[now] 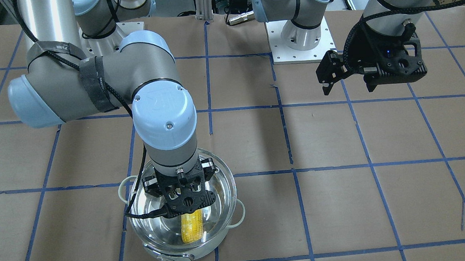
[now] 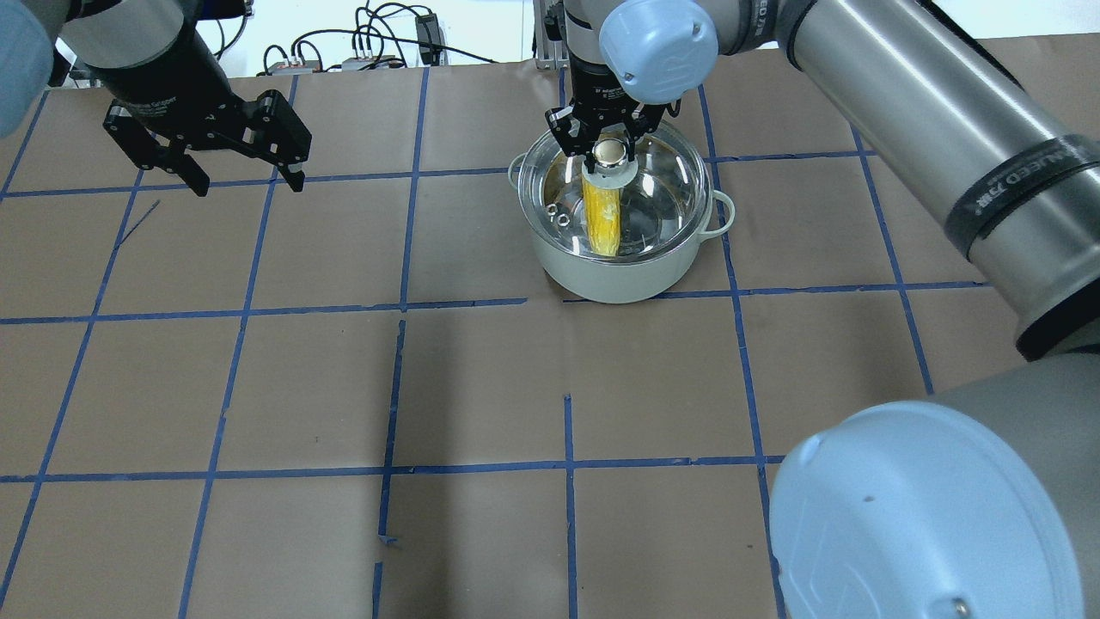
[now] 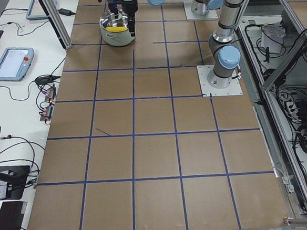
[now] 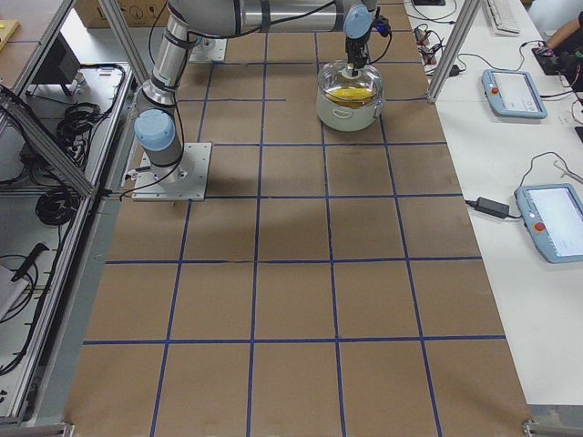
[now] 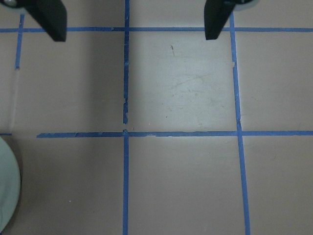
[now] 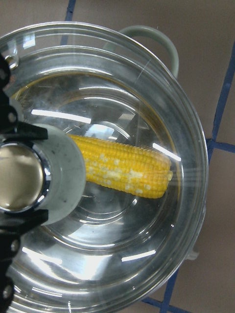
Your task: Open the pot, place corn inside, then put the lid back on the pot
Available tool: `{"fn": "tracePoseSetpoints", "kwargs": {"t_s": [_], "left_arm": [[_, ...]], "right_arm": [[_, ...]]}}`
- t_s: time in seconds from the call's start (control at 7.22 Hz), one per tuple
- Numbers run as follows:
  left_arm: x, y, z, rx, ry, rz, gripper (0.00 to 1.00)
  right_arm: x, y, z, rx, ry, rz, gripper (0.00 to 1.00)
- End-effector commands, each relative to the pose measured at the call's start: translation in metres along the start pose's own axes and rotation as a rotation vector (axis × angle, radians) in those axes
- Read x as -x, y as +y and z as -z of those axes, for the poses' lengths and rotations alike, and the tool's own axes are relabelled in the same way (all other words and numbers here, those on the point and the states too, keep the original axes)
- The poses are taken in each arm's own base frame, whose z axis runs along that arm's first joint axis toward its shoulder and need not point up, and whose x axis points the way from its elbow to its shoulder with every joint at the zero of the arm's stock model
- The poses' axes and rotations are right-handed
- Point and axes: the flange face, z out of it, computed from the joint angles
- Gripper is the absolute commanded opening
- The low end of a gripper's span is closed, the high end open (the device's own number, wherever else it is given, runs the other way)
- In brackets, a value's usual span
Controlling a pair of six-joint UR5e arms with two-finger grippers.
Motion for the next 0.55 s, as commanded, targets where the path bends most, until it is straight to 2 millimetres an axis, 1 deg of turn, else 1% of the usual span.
{"fn": "tracePoseSetpoints", "kwargs": {"t_s": [0.0, 0.42], "left_arm": [[0.0001, -0.001, -0.0017, -0.003, -0.001, -0.005, 1.0], [0.0001, -0.0008, -0.0024, -0.001, -0.001, -0.003, 1.0]], "right_arm": [[-0.0006, -0.0013, -0.0039, 0.005, 0.001, 0.012, 0.35], [-0.0079, -0.0003, -0.0074, 0.015, -0.001, 0.011, 0.35]]}}
